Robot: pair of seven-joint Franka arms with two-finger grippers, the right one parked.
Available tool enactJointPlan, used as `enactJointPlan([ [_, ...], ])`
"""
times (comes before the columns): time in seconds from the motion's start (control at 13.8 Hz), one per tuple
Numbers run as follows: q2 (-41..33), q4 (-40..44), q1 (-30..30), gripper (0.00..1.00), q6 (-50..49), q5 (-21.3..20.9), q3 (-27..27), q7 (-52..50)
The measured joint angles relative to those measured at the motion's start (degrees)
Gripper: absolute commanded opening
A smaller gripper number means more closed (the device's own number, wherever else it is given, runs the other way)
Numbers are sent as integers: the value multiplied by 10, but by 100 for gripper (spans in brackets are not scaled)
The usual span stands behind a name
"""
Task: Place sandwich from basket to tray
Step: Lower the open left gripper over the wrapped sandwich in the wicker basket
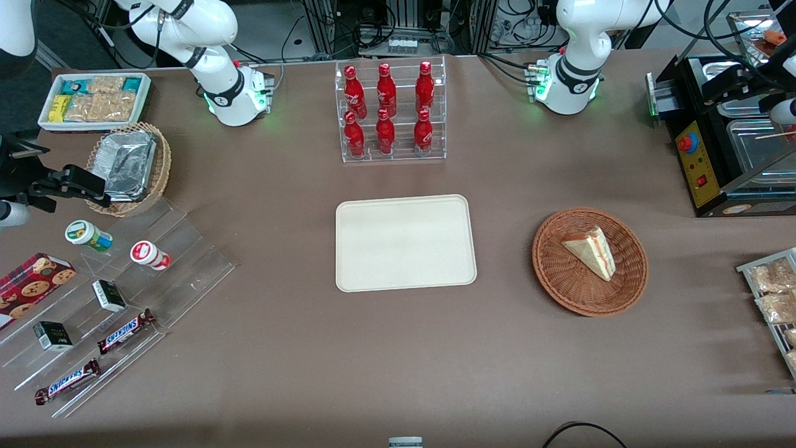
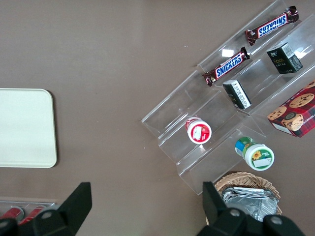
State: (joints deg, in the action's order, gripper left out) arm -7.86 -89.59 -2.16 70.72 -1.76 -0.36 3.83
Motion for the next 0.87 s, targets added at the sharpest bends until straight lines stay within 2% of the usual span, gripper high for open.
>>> enactJointPlan([
  [0.43, 13, -6, 1, 100, 8, 0, -3, 1],
  [0.65, 44, -32, 1, 100, 54, 0, -5, -21],
  [0.87, 70, -80, 2, 100, 133, 0, -20, -87],
])
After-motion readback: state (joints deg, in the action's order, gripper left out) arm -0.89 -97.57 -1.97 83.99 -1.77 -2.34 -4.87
